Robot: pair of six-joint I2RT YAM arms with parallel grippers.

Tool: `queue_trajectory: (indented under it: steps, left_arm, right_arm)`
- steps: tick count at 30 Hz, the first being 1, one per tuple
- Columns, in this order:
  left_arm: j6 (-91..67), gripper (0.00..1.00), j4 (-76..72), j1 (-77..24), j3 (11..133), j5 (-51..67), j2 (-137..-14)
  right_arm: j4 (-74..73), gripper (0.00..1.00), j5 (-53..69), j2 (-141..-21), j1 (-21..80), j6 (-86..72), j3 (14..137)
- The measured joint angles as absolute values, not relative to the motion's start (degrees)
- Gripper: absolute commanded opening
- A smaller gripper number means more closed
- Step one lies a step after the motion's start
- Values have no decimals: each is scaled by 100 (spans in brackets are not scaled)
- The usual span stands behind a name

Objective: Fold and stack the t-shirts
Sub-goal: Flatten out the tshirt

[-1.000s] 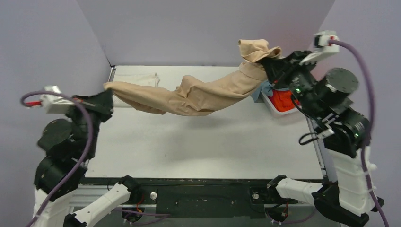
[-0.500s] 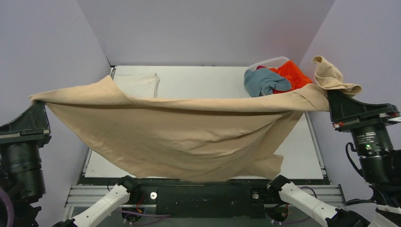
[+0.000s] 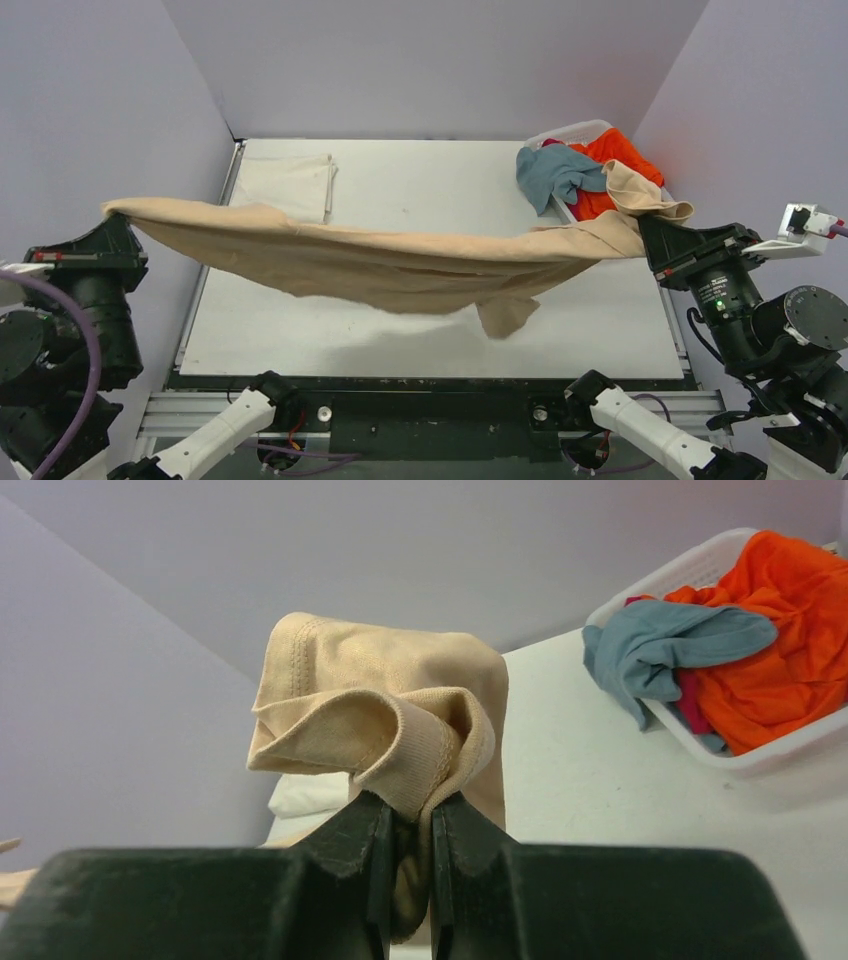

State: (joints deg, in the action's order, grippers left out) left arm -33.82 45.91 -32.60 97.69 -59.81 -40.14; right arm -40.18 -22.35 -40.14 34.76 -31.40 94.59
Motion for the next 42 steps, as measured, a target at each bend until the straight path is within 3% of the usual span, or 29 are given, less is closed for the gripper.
queue_trajectory:
  steps: [8,15,21,24,26,27,28,29,31,32,33,38,42]
  left_arm:
    - [-3459,0,4711,-3264,9918,-5944,-3374]
    - [-3472,0,4694,-3277,9957,-5927,-3533]
    - [-3030,0,4040,-3483,9789,-6818,-4742]
    - [-2746,0,3583,-3013,9583,-6855,-5776]
    - [-2842,5,3573,-2161,9666,-6254,-6737]
    - [-2923,37,3568,-1717,9730,-5885,-7227]
    - [-2967,58,3518,-1369,9778,-5487,-7730]
    - [-2950,78,3450,-1125,9784,-5166,-8182]
    - [-2917,84,3339,-749,9865,-4379,-9212]
    - [-2893,85,3347,-633,9990,-4007,-9699]
    - [-2856,85,3437,-567,10206,-3658,-10200]
    - [-2759,86,4377,-672,11793,-2825,-11712]
    - [-2842,88,4687,-1063,11579,-2862,-11295]
  right_arm:
    - [-4056,0,-1461,-3704,3487,-3575,9317]
    - [-4143,0,-1498,-3677,3487,-3645,9310]
    - [-4139,0,-2799,-4139,3487,-3601,9100]
    - [-4069,0,-3529,-4786,3363,-3640,8680]
    - [-3983,7,-3621,-5299,3065,-3802,8281]
    - [-3916,18,-3555,-5614,2834,-3927,8020]
    - [-3844,29,-3468,-5889,2635,-4045,7797]
    - [-3734,35,-3297,-6270,2403,-4167,7555]
    - [-3590,62,-2969,-7094,2043,-4353,7260]
    - [-3577,81,-2818,-7566,1870,-4397,7218]
    - [-3544,86,-2718,-7953,1754,-4453,7223]
    - [-3553,94,-2622,-8606,1590,-4480,7255]
    - [-3393,94,-2462,-8178,1616,-4333,7188]
